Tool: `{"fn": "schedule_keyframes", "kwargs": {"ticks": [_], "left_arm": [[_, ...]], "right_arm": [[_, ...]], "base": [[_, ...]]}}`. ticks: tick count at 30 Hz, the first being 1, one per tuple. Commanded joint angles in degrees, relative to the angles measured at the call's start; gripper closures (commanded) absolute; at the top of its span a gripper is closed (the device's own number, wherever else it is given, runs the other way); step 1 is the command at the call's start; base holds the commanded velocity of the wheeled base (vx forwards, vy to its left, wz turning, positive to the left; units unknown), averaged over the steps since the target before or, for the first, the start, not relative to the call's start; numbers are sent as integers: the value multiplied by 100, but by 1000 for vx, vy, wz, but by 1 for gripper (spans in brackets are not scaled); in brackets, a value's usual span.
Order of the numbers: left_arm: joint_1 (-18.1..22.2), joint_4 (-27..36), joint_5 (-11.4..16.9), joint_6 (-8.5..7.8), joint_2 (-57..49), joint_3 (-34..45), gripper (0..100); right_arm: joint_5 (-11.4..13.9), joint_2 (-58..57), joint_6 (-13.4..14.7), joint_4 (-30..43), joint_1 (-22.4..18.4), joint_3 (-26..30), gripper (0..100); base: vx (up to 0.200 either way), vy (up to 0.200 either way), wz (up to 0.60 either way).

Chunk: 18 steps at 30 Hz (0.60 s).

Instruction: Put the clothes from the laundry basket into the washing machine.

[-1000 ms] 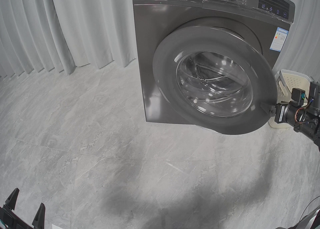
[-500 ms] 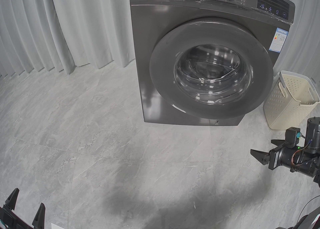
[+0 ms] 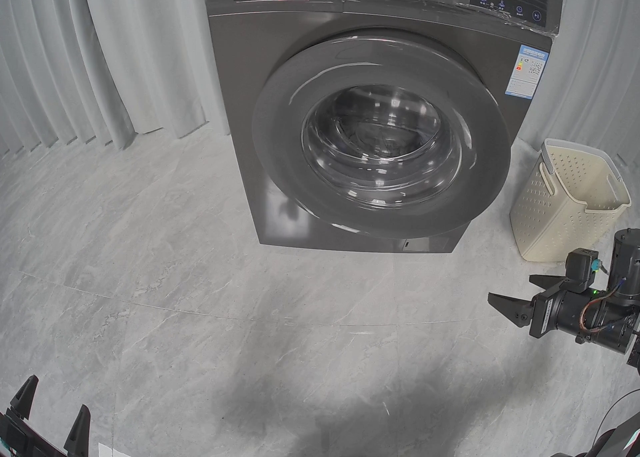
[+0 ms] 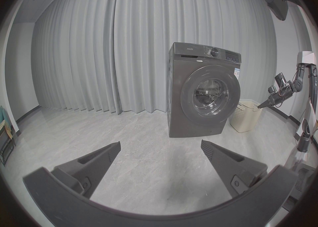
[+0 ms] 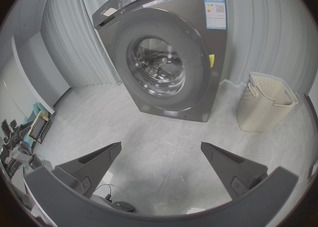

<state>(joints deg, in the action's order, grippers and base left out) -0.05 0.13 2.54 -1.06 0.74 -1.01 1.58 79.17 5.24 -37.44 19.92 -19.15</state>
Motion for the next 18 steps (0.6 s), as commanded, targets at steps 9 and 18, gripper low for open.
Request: {"fn": "schedule_keyframes", "kwargs": {"ticks": [9,18], "left_arm": [[5,-5,1,18,-39,101,0],[5,-5,1,18,-39,101,0]], "right_arm": [[9,11,337,-62,847,-177,0],[9,433,328,-791,865,-414,0]], "base": [[111,0,0],[200,0,0]]}}
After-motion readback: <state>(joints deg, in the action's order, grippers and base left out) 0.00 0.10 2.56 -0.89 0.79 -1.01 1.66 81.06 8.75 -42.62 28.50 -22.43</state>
